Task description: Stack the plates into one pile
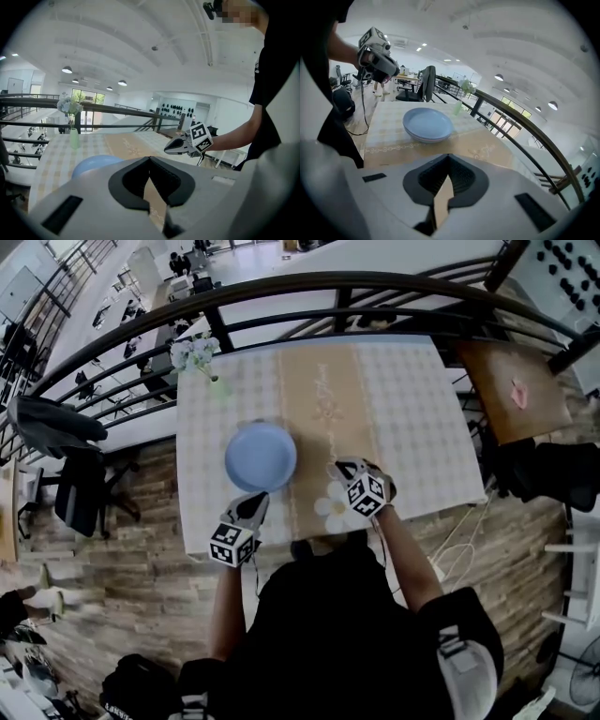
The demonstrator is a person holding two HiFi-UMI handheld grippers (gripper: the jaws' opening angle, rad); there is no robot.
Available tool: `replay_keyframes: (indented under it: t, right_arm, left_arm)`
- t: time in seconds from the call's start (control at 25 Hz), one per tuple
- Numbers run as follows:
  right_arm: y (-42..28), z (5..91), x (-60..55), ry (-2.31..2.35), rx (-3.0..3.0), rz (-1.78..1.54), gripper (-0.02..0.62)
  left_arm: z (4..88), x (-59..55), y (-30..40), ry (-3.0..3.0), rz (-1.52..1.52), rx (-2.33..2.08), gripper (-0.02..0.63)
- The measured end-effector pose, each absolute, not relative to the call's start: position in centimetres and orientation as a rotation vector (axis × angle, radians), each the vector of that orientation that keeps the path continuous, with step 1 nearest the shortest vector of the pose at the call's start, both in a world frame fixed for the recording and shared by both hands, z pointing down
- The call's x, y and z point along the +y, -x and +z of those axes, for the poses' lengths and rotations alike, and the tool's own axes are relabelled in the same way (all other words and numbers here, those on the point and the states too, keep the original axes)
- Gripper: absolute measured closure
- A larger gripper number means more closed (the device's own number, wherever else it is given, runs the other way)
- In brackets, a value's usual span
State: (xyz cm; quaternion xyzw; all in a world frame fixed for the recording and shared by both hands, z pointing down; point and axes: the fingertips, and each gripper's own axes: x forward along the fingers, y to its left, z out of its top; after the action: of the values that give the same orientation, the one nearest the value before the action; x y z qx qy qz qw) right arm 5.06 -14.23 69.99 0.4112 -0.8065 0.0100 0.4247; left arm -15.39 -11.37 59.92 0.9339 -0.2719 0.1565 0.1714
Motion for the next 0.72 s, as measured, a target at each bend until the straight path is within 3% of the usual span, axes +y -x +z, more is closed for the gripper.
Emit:
replay_keyframes:
  t: [0.72]
  right_arm:
    - [-14.2, 65.9, -14.6, -1.098, -2.057, 0.021, 0.598]
  left_arm:
    - [58.8, -11.7, 7.9, -2.626, 0.450, -0.819, 0.604]
